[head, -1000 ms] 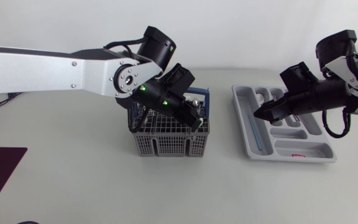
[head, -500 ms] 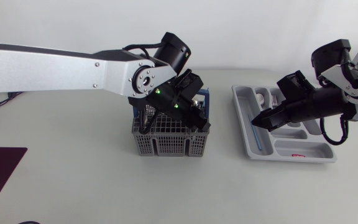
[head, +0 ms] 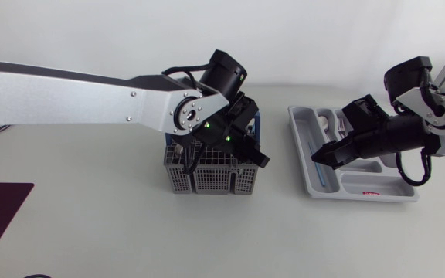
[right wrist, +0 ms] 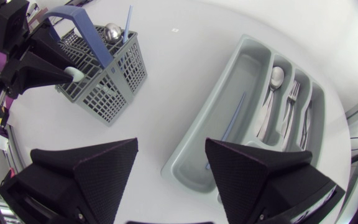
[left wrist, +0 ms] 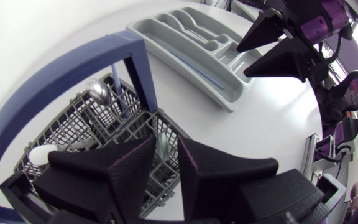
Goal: Unload the cutlery basket into the drawer organizer.
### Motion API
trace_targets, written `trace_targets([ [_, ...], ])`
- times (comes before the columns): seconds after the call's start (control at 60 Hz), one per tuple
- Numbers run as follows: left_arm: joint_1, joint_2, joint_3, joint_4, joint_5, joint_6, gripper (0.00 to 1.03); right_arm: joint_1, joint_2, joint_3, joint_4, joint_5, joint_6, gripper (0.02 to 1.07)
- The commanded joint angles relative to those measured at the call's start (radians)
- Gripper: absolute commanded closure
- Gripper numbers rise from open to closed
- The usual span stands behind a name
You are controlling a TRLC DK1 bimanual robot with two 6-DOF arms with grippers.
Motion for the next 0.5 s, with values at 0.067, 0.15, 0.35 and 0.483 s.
trace_targets([
  [0.067,-0.014,0.024,-0.030,0.011,-0.008,-0.027,0.67,0.006,-0.014,-0.034,0.007,-0.008,-0.010,0.29],
  [0.15,-0.019,0.027,-0.032,0.011,-0.009,-0.027,0.70,0.008,-0.015,-0.039,0.009,-0.010,-0.010,0.29],
  [0.35,-0.021,0.029,-0.044,0.017,-0.016,-0.027,0.78,0.000,-0.020,-0.052,0.017,-0.016,-0.016,0.29],
  [0.483,-0.021,0.029,-0.050,0.022,-0.025,-0.027,0.80,-0.002,-0.027,-0.057,0.017,-0.020,-0.017,0.29],
])
